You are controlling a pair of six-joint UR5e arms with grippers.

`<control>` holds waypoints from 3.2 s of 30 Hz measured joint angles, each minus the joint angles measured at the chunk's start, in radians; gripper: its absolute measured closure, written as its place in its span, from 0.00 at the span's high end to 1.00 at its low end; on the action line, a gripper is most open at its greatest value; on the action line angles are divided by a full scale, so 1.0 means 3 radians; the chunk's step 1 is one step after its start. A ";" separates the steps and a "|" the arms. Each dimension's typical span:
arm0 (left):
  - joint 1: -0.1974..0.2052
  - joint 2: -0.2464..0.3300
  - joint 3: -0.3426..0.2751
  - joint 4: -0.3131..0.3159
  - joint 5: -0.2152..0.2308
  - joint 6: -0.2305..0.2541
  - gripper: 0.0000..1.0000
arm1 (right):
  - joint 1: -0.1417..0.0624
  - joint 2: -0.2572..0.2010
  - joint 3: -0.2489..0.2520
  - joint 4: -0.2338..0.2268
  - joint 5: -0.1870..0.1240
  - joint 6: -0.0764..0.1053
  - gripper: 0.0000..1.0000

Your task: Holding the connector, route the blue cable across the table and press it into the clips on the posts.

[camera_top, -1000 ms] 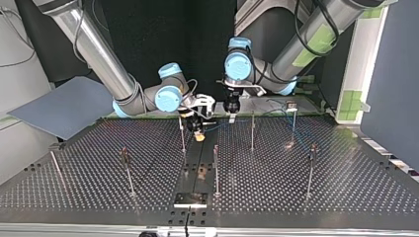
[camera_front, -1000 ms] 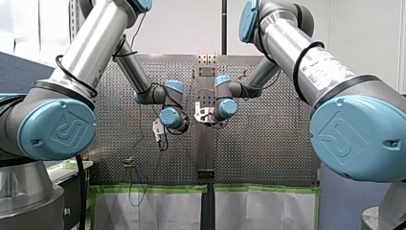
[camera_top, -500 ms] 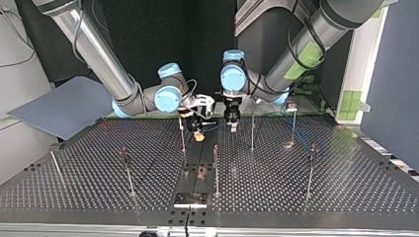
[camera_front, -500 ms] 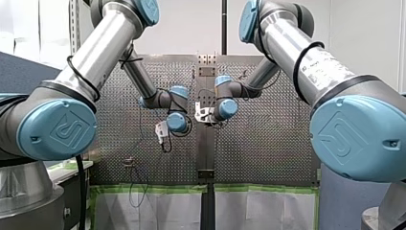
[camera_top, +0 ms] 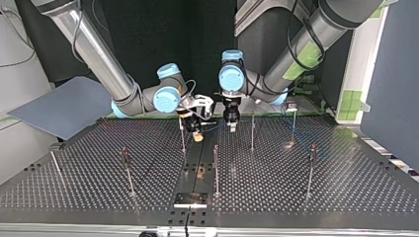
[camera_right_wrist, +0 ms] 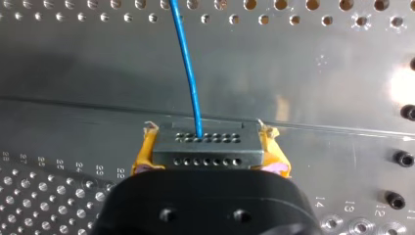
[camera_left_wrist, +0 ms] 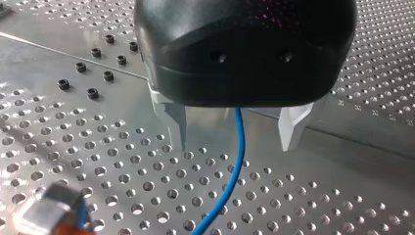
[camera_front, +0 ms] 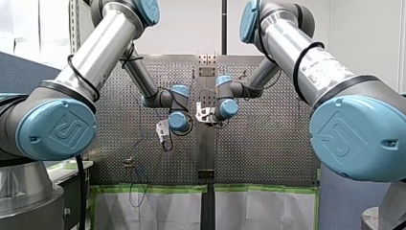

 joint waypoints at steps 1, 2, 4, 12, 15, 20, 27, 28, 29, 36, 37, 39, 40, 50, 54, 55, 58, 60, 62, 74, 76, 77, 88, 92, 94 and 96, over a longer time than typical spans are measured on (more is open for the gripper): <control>-0.0001 0.0000 0.0000 -0.0006 -0.0009 0.0004 0.30 | 0.0000 0.0000 0.0000 0.0000 -0.0001 0.0000 0.00; -0.0002 0.0000 0.0000 -0.0013 -0.0025 0.0011 0.18 | 0.0000 -0.0001 0.0000 0.0001 -0.0001 0.0000 0.00; -0.0004 0.0000 0.0000 -0.0023 -0.0056 0.0024 0.04 | -0.0003 0.0000 0.0000 0.0001 -0.0001 0.0000 0.00; -0.0005 0.0001 0.0000 -0.0057 -0.0094 0.0035 0.00 | -0.0006 0.0000 0.0000 0.0002 0.0000 0.0000 0.00; -0.0005 0.0001 0.0000 -0.0064 -0.0107 0.0036 0.00 | -0.0006 0.0000 0.0000 0.0002 0.0000 0.0000 0.00; -0.0005 0.0005 0.0000 -0.0083 -0.0118 0.0029 0.00 | -0.0006 -0.0001 0.0000 0.0009 -0.0005 -0.0002 0.00; -0.0006 0.0057 0.0000 -0.0168 -0.0122 -0.0041 0.00 | -0.0006 -0.0064 -0.0003 0.0043 -0.0035 -0.0005 0.00; -0.0006 0.0076 0.0000 -0.0188 -0.0122 -0.0054 0.00 | -0.0006 -0.0080 -0.0002 0.0050 -0.0036 -0.0005 0.00; -0.0007 0.0104 0.0000 -0.0213 -0.0123 -0.0072 0.00 | -0.0006 -0.0104 -0.0002 0.0064 -0.0035 -0.0005 0.00; -0.0010 0.0323 0.0000 -0.0299 -0.0112 -0.0196 0.00 | -0.0005 -0.0291 0.0013 0.0215 -0.0013 -0.0009 0.00; -0.0010 0.0360 0.0000 -0.0320 -0.0111 -0.0204 0.00 | -0.0006 -0.0321 0.0026 0.0232 -0.0008 -0.0009 0.00; -0.0010 0.0415 0.0000 -0.0360 -0.0110 -0.0203 0.00 | -0.0008 -0.0395 0.0073 0.0255 0.0002 -0.0007 0.00; -0.0010 0.0453 0.0000 -0.0385 -0.0109 -0.0201 0.00 | -0.0009 -0.0427 0.0098 0.0260 0.0007 -0.0008 0.00; -0.0018 0.0754 0.0000 -0.0568 -0.0085 -0.0120 0.00 | -0.0057 -0.0764 0.0422 0.0288 0.0033 -0.0001 0.00; -0.0038 0.0888 0.0000 -0.0679 -0.0090 -0.0091 0.00 | -0.0073 -0.0897 0.0554 0.0358 0.0056 0.0002 0.00; -0.0044 0.0931 0.0000 -0.0711 -0.0091 -0.0089 0.00 | -0.0076 -0.0925 0.0583 0.0378 0.0057 0.0003 0.00; -0.0058 0.1038 0.0000 -0.0766 -0.0090 -0.0090 0.00 | -0.0084 -0.1017 0.0674 0.0454 0.0051 0.0003 0.00; -0.0065 0.1102 0.0000 -0.0796 -0.0087 -0.0092 0.00 | -0.0086 -0.1073 0.0731 0.0507 0.0045 0.0004 0.00; -0.0071 0.1176 0.0000 -0.0837 -0.0085 -0.0088 0.00 | -0.0087 -0.1129 0.0786 0.0556 0.0039 0.0004 0.00; -0.0113 0.1562 0.0000 -0.1029 -0.0084 -0.0057 0.00 | -0.0119 -0.1507 0.0865 0.0728 -0.0060 -0.0002 0.00; -0.0117 0.1580 0.0000 -0.1041 -0.0084 -0.0054 0.00 | -0.0125 -0.1561 0.0847 0.0744 -0.0068 -0.0004 0.00; -0.0123 0.1584 0.0000 -0.1048 -0.0084 -0.0048 0.00 | -0.0128 -0.1588 0.0835 0.0752 -0.0071 -0.0004 0.00; -0.0202 0.1586 -0.0041 -0.1193 0.0107 -0.0015 0.00 | -0.0184 -0.1944 0.0734 0.0800 -0.0174 -0.0003 0.00; -0.0198 0.1586 -0.0052 -0.1255 0.0119 -0.0014 0.00 | -0.0192 -0.2074 0.0709 0.0804 -0.0194 0.0001 0.00; -0.0185 0.1586 -0.0049 -0.1246 0.0123 -0.0014 0.00 | -0.0192 -0.2107 0.0705 0.0806 -0.0196 0.0000 0.00; -0.0172 0.1586 -0.0042 -0.1220 0.0126 -0.0013 0.00 | -0.0191 -0.2108 0.0703 0.0812 -0.0197 -0.0002 0.00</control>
